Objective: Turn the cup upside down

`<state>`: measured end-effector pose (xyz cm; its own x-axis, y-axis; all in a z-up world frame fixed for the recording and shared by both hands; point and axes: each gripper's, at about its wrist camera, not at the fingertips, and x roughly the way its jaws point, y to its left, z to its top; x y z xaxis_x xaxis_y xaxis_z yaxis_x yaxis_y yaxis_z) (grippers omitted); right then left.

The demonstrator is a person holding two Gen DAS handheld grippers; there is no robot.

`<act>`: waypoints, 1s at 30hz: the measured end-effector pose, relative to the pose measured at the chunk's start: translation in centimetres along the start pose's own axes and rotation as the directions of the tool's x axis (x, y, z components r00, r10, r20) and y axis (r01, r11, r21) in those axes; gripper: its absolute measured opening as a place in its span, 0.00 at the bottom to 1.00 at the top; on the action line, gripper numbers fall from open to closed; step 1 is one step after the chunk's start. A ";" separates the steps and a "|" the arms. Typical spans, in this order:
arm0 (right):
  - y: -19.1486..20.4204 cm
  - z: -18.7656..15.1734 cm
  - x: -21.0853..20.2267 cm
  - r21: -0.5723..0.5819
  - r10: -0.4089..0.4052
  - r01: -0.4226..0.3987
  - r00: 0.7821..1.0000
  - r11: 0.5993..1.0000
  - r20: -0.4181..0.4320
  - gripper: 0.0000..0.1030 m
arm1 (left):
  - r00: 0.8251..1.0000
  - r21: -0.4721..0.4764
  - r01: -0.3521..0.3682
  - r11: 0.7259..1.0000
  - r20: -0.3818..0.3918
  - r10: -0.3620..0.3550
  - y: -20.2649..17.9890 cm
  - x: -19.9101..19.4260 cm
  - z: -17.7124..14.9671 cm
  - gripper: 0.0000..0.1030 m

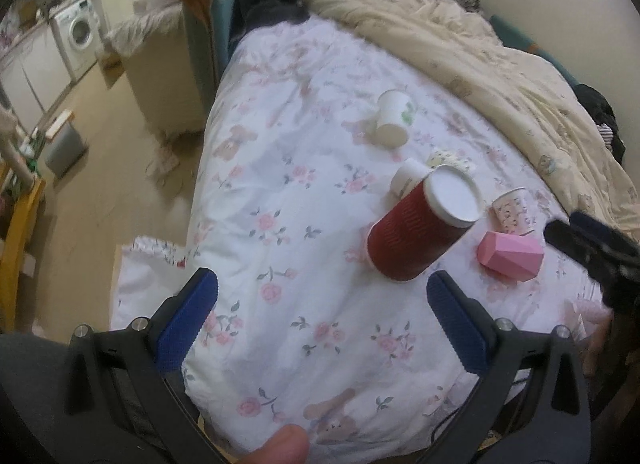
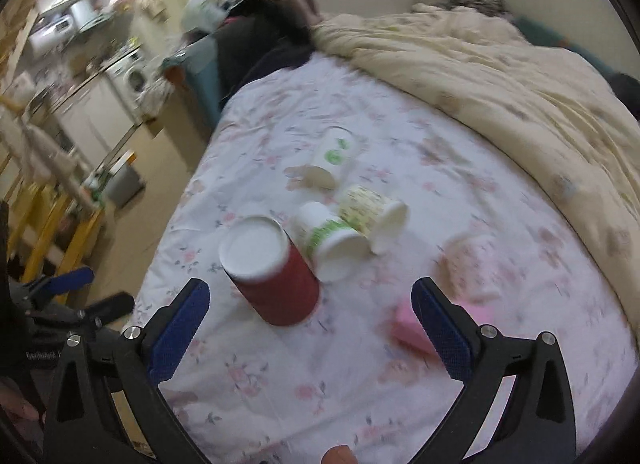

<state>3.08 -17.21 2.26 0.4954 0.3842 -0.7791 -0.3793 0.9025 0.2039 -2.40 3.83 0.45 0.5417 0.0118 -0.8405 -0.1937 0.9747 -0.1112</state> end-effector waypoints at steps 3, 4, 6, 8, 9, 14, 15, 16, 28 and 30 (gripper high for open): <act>-0.6 -2.1 -1.1 0.032 -0.020 0.020 1.000 0.999 0.018 1.00 | 1.000 0.021 -0.002 1.000 0.021 0.001 -0.7 -0.3 -0.5 1.00; -0.7 -2.6 -1.3 0.034 -0.029 0.029 0.999 0.999 0.021 1.00 | 1.000 0.033 -0.006 0.999 0.030 0.005 -1.1 -0.3 -0.7 1.00; -0.9 -3.6 -1.6 0.044 -0.035 0.033 0.998 0.998 0.043 1.00 | 0.999 0.047 -0.020 0.999 0.052 0.017 -1.5 -0.5 -1.0 1.00; -1.1 -4.6 -2.0 0.061 -0.035 0.031 0.996 0.998 0.076 1.00 | 0.996 0.040 -0.030 0.999 0.090 0.026 -1.6 -0.9 -1.0 1.00; -1.2 -4.9 -2.1 0.070 -0.037 0.031 0.995 0.997 0.087 1.00 | 0.995 0.036 -0.026 0.999 0.099 0.023 -1.6 -1.1 -1.1 1.00; -1.3 -5.0 -1.8 0.067 -0.073 0.066 0.992 0.996 0.106 1.00 | 0.994 0.031 -0.015 0.999 0.111 0.012 -2.1 -1.0 -1.2 1.00; -1.4 -5.1 -1.8 0.068 -0.079 0.072 0.991 0.995 0.107 1.00 | 0.994 0.035 -0.027 0.999 0.104 0.024 -2.3 -0.7 -1.2 1.00; -1.5 -5.1 -1.8 0.073 -0.082 0.075 0.991 0.995 0.106 1.00 | 0.995 0.037 -0.035 0.999 0.098 0.031 -2.4 -0.5 -1.2 1.00; -2.0 -5.0 -2.0 0.108 -0.076 0.065 0.991 0.992 0.110 1.00 | 0.996 0.038 -0.022 0.999 0.093 0.018 -2.5 -0.3 -1.5 1.00; -2.0 -5.0 -2.0 0.108 -0.077 0.065 0.991 0.992 0.109 1.00 | 0.995 0.039 -0.021 0.999 0.094 0.017 -2.5 -0.3 -1.5 1.00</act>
<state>-1.05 -20.74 0.43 0.6058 0.3324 -0.7229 -0.2594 0.9414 0.2155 -3.27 1.06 0.20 0.6125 0.0491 -0.7889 -0.1730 0.9822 -0.0732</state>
